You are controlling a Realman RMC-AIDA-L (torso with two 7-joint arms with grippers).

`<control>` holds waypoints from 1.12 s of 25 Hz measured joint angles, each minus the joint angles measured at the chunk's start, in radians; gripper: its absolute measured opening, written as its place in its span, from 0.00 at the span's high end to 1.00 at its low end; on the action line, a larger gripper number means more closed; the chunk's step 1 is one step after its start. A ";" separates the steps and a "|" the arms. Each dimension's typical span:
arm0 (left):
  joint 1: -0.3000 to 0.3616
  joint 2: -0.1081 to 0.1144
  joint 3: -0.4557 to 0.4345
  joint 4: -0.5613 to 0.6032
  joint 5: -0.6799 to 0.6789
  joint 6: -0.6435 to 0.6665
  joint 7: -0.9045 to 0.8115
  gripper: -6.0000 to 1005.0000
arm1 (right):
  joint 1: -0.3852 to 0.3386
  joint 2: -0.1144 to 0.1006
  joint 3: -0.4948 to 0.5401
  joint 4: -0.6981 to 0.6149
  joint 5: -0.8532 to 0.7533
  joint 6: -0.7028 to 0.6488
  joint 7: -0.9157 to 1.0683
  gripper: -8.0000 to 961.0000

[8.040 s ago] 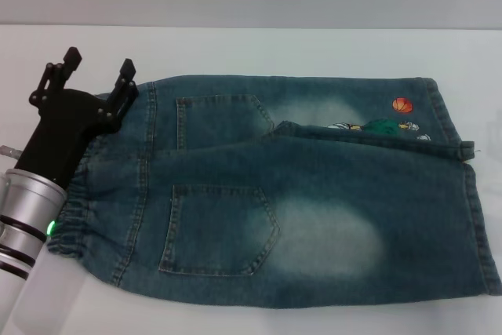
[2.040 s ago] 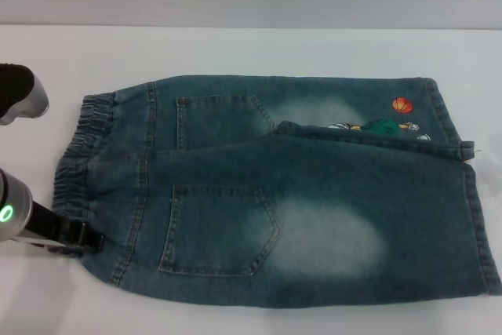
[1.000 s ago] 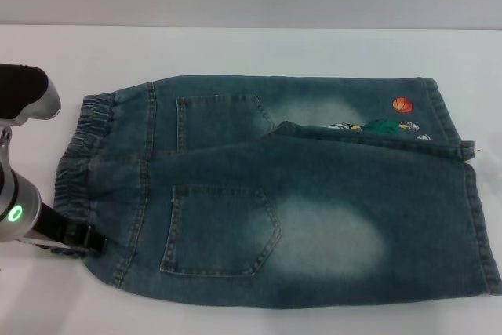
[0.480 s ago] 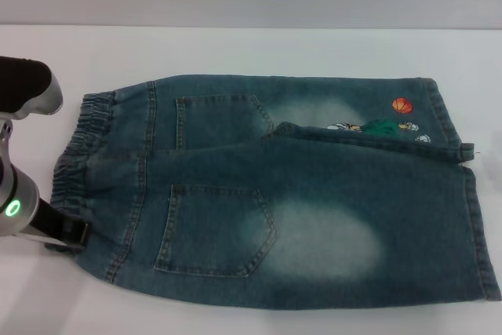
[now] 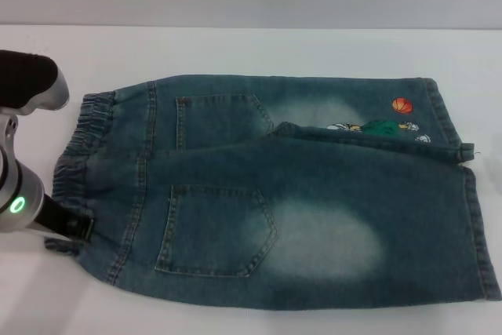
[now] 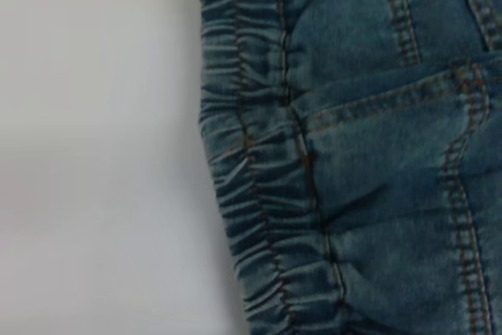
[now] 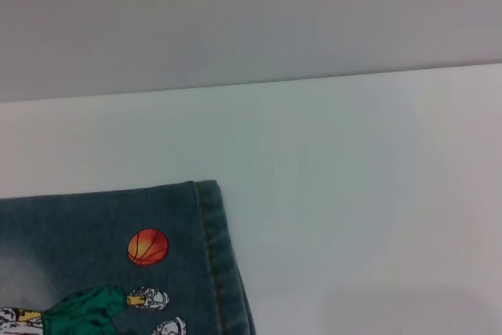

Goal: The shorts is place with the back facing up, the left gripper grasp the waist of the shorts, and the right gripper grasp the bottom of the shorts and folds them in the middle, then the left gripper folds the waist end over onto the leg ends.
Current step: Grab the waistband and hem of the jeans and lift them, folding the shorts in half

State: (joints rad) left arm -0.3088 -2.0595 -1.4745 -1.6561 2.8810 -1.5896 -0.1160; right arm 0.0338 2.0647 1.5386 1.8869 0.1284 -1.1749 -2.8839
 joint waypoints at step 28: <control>-0.004 0.004 -0.010 -0.025 0.009 -0.004 -0.003 0.50 | 0.003 -0.001 -0.005 -0.017 0.001 0.002 0.000 0.39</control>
State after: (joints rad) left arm -0.3125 -2.0555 -1.4843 -1.6815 2.8902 -1.5937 -0.1191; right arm 0.0372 2.0633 1.5340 1.8698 0.1289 -1.1725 -2.8839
